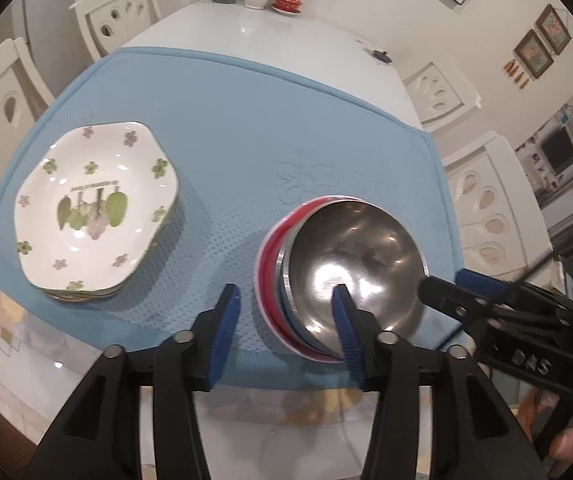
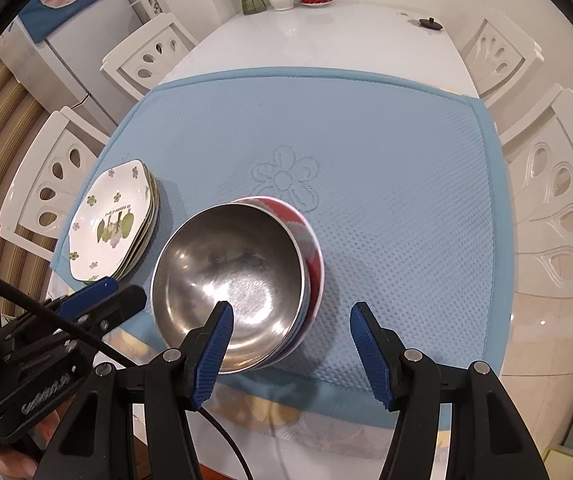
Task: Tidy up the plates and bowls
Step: 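Grasp the rim of the nested bowl stack with the right gripper, then lift the bowl stack with the right gripper and carry it over the plates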
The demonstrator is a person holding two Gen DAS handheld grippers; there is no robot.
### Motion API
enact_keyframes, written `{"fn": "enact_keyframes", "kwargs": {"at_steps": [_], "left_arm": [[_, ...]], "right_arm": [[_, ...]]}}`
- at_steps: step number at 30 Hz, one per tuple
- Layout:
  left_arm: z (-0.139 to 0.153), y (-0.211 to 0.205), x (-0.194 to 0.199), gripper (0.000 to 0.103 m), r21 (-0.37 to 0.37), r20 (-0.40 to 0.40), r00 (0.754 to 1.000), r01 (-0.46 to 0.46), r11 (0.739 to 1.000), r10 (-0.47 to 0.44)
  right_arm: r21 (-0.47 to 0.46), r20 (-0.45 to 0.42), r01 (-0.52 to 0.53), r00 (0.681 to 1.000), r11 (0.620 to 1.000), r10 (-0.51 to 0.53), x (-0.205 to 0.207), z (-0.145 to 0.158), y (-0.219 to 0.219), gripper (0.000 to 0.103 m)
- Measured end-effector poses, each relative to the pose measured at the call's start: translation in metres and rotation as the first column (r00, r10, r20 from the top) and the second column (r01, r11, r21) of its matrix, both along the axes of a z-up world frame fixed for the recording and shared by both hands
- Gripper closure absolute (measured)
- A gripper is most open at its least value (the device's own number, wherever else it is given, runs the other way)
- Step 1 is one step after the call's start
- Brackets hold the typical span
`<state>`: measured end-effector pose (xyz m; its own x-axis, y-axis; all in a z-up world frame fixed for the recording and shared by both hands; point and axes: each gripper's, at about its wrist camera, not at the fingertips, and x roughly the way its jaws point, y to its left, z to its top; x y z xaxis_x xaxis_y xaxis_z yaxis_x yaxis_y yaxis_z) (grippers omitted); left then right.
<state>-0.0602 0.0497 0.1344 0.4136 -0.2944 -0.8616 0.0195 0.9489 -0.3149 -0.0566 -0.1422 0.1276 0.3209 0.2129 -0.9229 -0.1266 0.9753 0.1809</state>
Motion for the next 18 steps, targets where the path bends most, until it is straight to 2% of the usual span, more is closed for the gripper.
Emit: {"fn": "enact_keyframes", "kwargs": {"at_steps": [1, 2, 9, 12, 15, 18], "left_arm": [[0.000, -0.001, 0.000, 0.039, -0.010, 0.004, 1.000, 0.003, 1.000, -0.003], [0.000, -0.003, -0.001, 0.038, -0.020, 0.012, 1.000, 0.001, 1.000, -0.001], [-0.022, -0.008, 0.009, 0.038, -0.057, -0.027, 0.999, -0.031, 0.998, 0.030], [-0.036, -0.005, 0.013, 0.038, -0.119, -0.045, 0.997, -0.073, 0.990, 0.068], [-0.051, -0.001, 0.016, 0.038, -0.225, -0.060, 0.994, -0.097, 0.970, 0.086], [-0.057, 0.001, 0.017, 0.038, -0.216, -0.051, 0.991, -0.133, 0.967, 0.125]], "right_arm": [[0.005, -0.009, 0.001, 1.000, 1.000, -0.001, 0.002, -0.003, -0.002, 0.044], [0.012, -0.016, 0.002, 1.000, 1.000, -0.001, 0.004, -0.005, -0.003, 0.044], [0.099, -0.073, -0.015, 0.997, 0.995, 0.022, 0.026, -0.030, -0.014, 0.044], [0.172, -0.106, -0.033, 0.993, 0.985, 0.052, 0.035, -0.042, -0.017, 0.044], [0.195, -0.124, -0.055, 0.989, 0.979, 0.080, 0.043, -0.054, -0.016, 0.044], [0.224, -0.142, -0.064, 0.985, 0.972, 0.097, 0.052, -0.067, -0.017, 0.044]]}}
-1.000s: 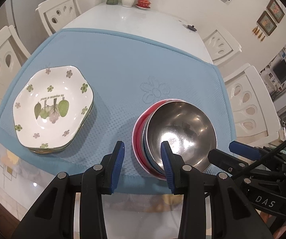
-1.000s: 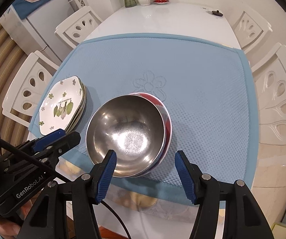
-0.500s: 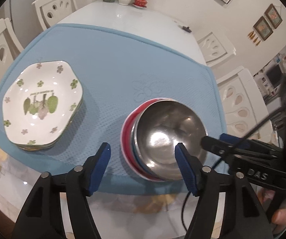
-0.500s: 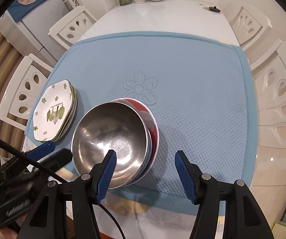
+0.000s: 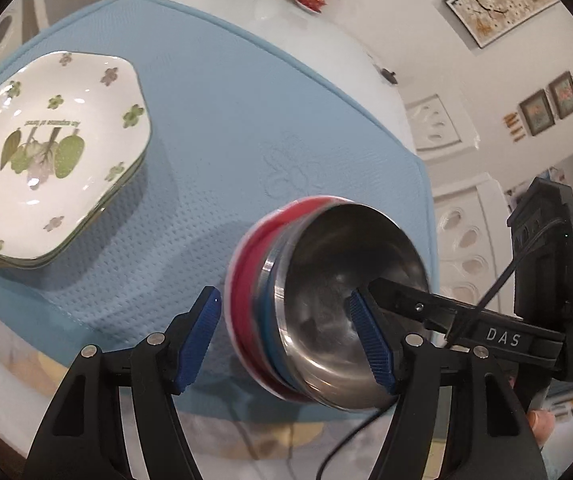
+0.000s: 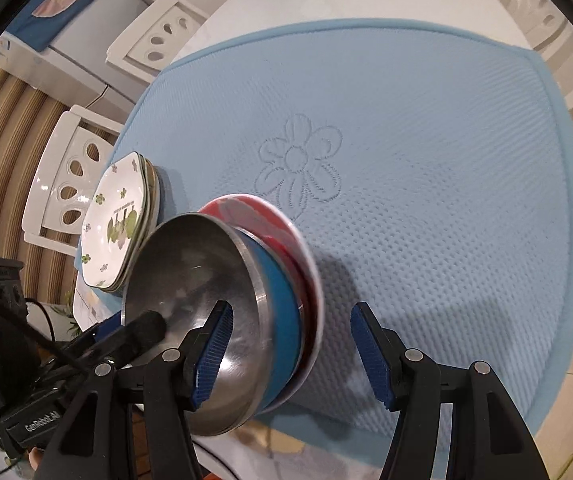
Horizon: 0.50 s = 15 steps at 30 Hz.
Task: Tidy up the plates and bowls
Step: 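Lift the bowl stack with the right gripper and carry it over the plates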
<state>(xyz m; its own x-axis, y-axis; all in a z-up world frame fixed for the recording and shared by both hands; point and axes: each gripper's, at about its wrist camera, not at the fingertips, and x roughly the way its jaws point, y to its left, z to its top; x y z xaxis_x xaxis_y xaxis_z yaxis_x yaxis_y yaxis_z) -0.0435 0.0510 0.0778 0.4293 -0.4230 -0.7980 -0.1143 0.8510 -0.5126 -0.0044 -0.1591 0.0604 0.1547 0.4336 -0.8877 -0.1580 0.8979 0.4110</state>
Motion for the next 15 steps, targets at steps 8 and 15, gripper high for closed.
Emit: {"fn": "enact_keyframes", "kwargs": {"at_steps": [8, 15], "left_arm": [[-0.020, -0.001, 0.006, 0.038, -0.002, -0.037, 0.998, -0.050, 0.999, 0.050], [-0.042, 0.002, 0.004, 0.059, -0.103, -0.061, 0.995, -0.088, 0.991, 0.082]], "right_arm": [[0.127, -0.085, -0.007, 0.996, 0.992, 0.018, 0.017, -0.033, 0.000, 0.044], [0.177, -0.043, -0.041, 0.998, 0.983, 0.050, 0.014, -0.038, 0.008, 0.050]]}}
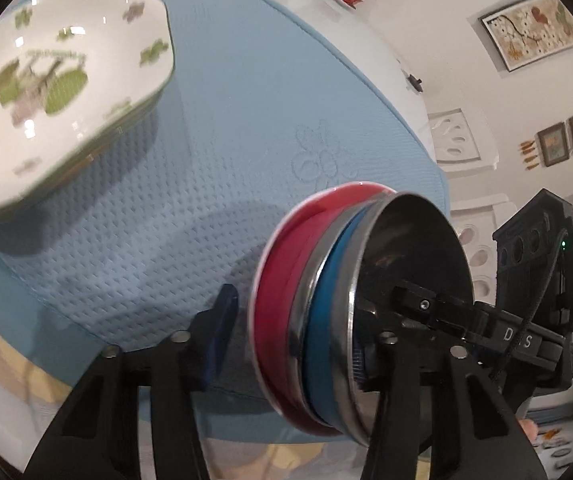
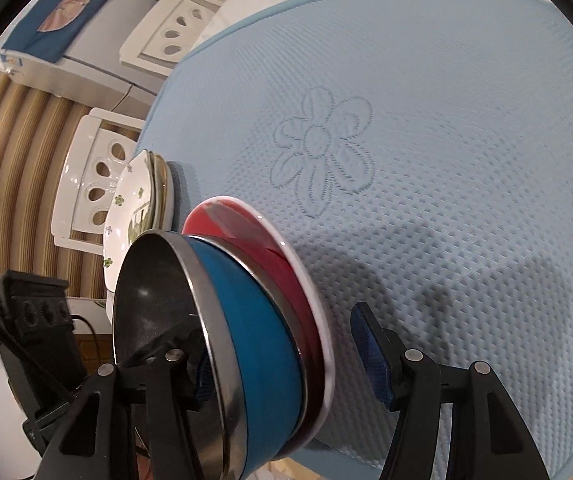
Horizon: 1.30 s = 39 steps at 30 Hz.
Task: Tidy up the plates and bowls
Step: 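Lift the bowl stack with the right gripper and carry it over the plates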
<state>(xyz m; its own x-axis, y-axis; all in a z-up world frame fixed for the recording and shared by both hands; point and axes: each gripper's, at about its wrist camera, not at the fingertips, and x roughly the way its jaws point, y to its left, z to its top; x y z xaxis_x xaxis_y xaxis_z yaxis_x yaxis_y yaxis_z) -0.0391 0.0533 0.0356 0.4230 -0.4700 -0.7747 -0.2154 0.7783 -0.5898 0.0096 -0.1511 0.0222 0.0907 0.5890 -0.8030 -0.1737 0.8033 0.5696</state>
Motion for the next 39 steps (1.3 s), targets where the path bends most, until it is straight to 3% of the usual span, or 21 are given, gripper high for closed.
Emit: {"fn": "enact_keyframes", "kwargs": {"at_steps": [10, 17, 23, 32, 39], "left_arm": [[0.014, -0.012, -0.005, 0.062, 0.096, 0.042, 0.999, -0.030, 0.995, 0.026], [0.030, -0.009, -0.006, 0.062, 0.106, 0.045, 0.997, -0.074, 0.992, 0.070], [0.055, -0.001, -0.010, 0.062, 0.107, 0.075, 0.993, -0.095, 0.990, 0.087], [0.113, 0.053, -0.012, 0.062, 0.134, 0.149, 0.981, -0.141, 0.981, 0.121], [0.129, 0.128, 0.001, 0.062, 0.154, 0.154, 0.979, -0.160, 0.975, 0.136]], "right_arm": [[-0.066, 0.121, -0.029, 0.992, 0.997, 0.037, -0.011, 0.013, 0.009, 0.053], [-0.056, 0.106, 0.011, 0.994, 0.998, -0.005, -0.010, 0.026, 0.007, 0.053], [-0.057, 0.125, 0.041, 0.992, 0.998, -0.034, -0.015, 0.055, 0.011, 0.053], [-0.037, 0.161, 0.046, 0.986, 0.998, -0.039, -0.012, 0.110, 0.067, 0.053], [-0.051, 0.161, 0.033, 0.987, 0.998, -0.024, 0.003, 0.124, 0.143, 0.053]]}}
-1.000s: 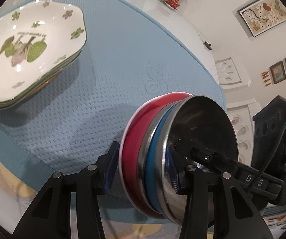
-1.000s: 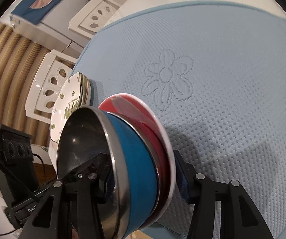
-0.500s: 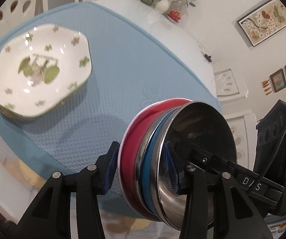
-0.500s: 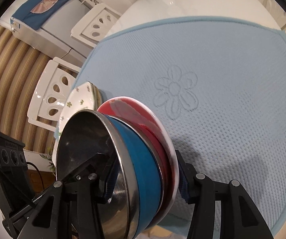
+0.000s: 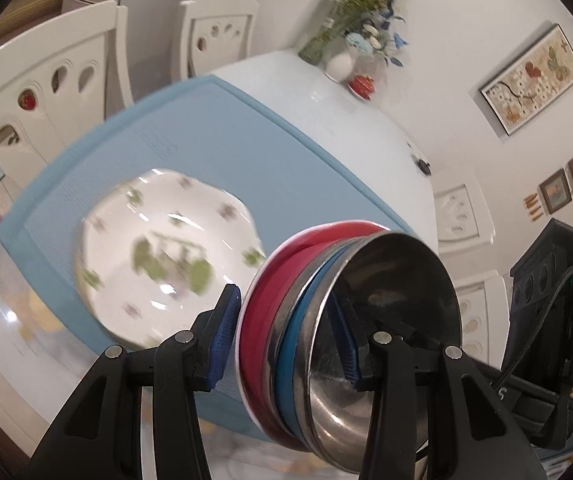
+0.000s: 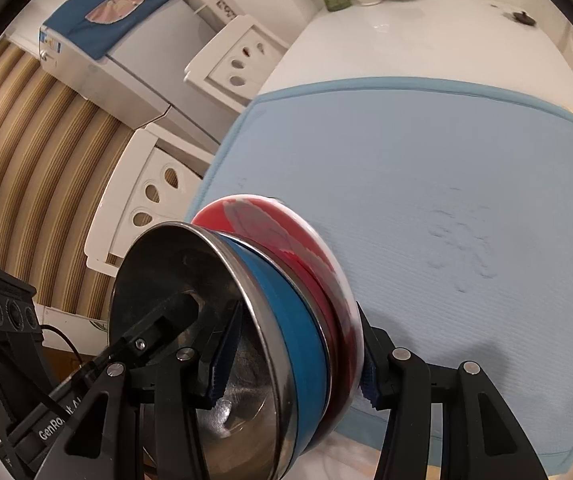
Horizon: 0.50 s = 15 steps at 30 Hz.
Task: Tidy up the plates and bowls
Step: 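Lift the bowl stack with the right gripper and carry it over the plates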
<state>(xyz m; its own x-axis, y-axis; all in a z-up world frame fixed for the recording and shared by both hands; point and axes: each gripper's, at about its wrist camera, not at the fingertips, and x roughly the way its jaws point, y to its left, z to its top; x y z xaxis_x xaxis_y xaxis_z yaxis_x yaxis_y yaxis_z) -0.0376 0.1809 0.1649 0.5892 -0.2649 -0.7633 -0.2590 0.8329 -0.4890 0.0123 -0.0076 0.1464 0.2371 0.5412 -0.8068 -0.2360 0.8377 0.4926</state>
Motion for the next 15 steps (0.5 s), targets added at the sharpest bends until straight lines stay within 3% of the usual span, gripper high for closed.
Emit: {"fn": "enact_keyframes", "kwargs": {"at_steps": [7, 15], "left_arm": [[-0.022, 0.067, 0.024, 0.062, -0.008, -0.045, 0.999, 0.024, 1.000, -0.024], [-0.059, 0.094, 0.055, 0.062, -0.032, -0.107, 0.986, 0.122, 0.992, -0.125]], "right_arm": [[-0.015, -0.073, 0.010, 0.997, 1.000, -0.011, 0.021, -0.025, 0.065, 0.053], [-0.062, -0.157, 0.088, 0.983, 0.994, -0.097, 0.039, -0.059, 0.083, 0.053]]}}
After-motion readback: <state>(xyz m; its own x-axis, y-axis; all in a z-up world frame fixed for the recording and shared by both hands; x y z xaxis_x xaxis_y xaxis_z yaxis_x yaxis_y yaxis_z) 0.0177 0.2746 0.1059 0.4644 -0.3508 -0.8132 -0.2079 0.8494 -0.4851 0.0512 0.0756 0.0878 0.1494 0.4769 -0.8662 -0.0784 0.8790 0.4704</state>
